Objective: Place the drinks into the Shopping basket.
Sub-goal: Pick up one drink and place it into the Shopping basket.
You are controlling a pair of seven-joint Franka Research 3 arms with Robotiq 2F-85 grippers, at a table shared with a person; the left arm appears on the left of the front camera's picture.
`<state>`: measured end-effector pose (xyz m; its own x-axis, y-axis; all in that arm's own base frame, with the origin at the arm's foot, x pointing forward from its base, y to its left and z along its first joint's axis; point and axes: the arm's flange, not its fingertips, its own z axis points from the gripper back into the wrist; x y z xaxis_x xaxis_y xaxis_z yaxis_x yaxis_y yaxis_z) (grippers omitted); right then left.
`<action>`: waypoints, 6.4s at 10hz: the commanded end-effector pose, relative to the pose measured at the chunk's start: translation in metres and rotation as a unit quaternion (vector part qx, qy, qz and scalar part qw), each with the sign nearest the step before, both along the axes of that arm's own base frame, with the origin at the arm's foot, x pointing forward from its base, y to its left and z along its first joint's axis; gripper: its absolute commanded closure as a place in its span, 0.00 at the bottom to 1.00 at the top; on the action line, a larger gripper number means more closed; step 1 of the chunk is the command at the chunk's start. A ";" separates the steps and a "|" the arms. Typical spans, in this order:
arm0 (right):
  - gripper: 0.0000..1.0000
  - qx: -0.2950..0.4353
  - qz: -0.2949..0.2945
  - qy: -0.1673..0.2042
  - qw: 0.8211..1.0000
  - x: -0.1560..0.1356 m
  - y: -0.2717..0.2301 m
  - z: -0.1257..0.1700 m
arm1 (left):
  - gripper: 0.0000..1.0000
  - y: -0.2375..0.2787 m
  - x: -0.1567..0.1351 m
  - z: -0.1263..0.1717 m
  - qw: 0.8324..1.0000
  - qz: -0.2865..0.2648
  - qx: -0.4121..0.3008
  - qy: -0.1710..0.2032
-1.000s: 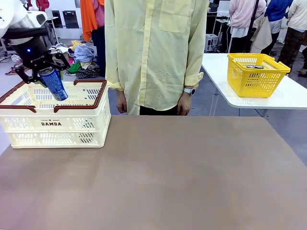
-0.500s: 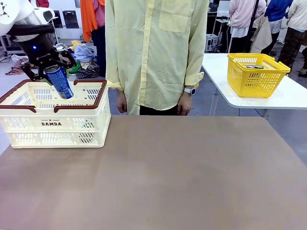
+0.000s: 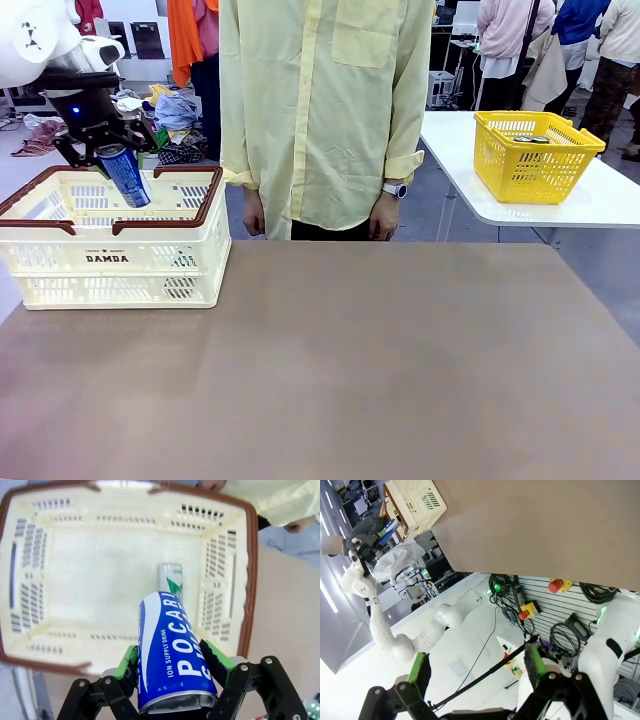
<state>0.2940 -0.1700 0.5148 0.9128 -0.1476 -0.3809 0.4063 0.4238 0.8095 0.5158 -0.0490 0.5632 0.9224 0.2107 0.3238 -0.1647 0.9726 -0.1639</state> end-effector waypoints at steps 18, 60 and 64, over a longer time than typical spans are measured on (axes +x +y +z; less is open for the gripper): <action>0.00 -0.006 0.010 -0.006 1.000 -0.003 -0.003 -0.001 | 0.00 0.029 0.080 -0.122 0.992 -0.068 0.022 0.105; 0.00 -0.137 -0.081 -0.056 0.986 -0.064 -0.083 0.055 | 0.00 0.271 -0.165 -0.084 0.827 -0.232 -0.503 -0.095; 0.00 -0.050 -0.047 -0.033 0.997 -0.034 -0.047 0.031 | 0.00 0.271 -0.165 -0.084 0.827 -0.232 -0.503 -0.095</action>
<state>0.2446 -0.2262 0.5542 0.9121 -0.2913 -0.2884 0.4011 0.4891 0.7746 0.3524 0.2248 0.4781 0.9318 0.0923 0.3511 0.3148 0.2764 -0.9080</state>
